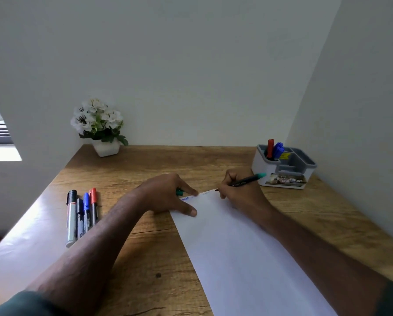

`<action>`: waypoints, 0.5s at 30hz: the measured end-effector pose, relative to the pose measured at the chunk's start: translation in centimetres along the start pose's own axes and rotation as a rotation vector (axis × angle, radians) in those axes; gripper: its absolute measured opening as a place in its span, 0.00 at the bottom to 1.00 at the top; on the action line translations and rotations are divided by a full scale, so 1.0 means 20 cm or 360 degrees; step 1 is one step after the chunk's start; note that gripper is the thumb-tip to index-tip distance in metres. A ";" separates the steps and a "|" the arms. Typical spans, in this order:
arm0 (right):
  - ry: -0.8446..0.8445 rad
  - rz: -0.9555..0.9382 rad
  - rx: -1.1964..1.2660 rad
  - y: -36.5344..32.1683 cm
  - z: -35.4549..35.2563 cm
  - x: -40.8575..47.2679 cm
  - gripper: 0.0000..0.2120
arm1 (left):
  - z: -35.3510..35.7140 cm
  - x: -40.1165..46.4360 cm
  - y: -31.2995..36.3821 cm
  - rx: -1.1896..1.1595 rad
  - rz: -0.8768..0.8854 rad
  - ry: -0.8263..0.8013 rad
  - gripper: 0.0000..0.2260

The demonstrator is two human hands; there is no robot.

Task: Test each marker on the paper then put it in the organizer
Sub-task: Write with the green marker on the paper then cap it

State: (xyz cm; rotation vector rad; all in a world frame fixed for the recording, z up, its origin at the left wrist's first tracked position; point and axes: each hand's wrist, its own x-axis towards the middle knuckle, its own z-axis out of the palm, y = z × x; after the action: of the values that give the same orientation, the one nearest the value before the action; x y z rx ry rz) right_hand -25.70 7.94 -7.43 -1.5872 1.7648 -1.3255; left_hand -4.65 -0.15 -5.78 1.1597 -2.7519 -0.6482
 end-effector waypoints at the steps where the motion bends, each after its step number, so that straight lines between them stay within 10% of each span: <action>1: 0.0006 0.0019 -0.0001 0.00 0.00 0.02 0.09 | 0.00 0.00 0.00 -0.0007 0.0007 -0.0006 0.28; 15: -0.0041 -0.0066 -0.0040 0.09 0.03 0.08 0.12 | 0.00 0.00 -0.02 -0.0098 -0.0005 -0.0040 0.28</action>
State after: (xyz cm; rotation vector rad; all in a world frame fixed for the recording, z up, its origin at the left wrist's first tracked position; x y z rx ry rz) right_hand -26.56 6.00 -8.88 -1.6559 1.7488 -1.3009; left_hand -4.45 -0.41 -5.89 1.1512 -2.7299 -0.7476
